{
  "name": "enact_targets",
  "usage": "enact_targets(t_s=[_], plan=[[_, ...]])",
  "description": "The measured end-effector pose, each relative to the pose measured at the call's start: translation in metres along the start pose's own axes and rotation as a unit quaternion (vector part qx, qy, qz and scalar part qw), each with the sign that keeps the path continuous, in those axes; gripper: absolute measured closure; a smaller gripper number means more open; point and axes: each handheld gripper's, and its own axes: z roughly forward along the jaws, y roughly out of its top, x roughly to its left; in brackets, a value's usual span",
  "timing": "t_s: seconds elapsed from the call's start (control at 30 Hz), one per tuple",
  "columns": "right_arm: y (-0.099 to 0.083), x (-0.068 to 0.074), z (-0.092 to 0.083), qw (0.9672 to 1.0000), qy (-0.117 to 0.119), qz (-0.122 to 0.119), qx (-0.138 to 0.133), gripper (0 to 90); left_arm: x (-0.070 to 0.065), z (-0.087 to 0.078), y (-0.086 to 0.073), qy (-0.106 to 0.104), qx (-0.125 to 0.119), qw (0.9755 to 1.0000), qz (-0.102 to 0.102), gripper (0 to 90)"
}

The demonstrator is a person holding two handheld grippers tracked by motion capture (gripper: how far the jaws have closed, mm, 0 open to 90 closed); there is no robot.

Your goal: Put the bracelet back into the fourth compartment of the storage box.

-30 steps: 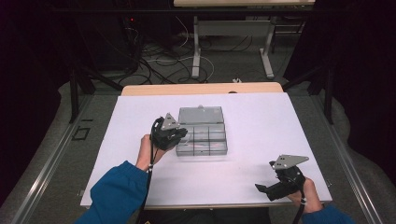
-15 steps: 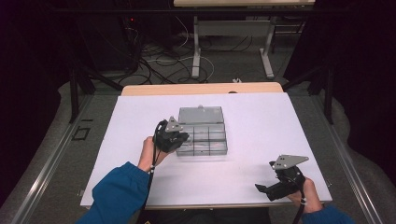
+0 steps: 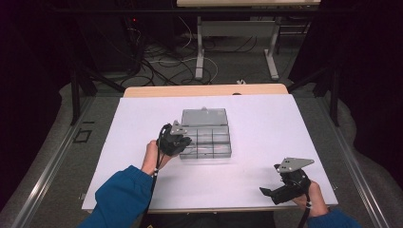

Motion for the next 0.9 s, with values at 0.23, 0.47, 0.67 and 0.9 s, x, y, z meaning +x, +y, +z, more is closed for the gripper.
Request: enact_targets(t_s=[0.23, 0.47, 0.67, 0.9], plan=[[0.0, -0.001, 0.0, 1.0, -0.002, -0.005, -0.001, 1.0, 0.005, 0.005, -0.003, 0.011, 0.006, 0.9999, -0.004, 85.1], [0.0, 0.0, 0.0, 1.0, 0.0, -0.003, -0.001, 1.1, 0.007, 0.011, -0.004, 0.015, 0.017, 0.9997, -0.004, 85.0], [0.0, 0.0, 0.0, 1.0, 0.0, -0.003, -0.001, 1.1, 0.008, 0.016, -0.005, 0.016, 0.028, 0.9995, -0.005, 85.0], [0.0, 0.0, 0.0, 1.0, -0.002, -0.004, -0.002, 1.1, 0.008, 0.021, -0.006, 0.02, 0.036, 0.9991, 0.0, 84.8]])
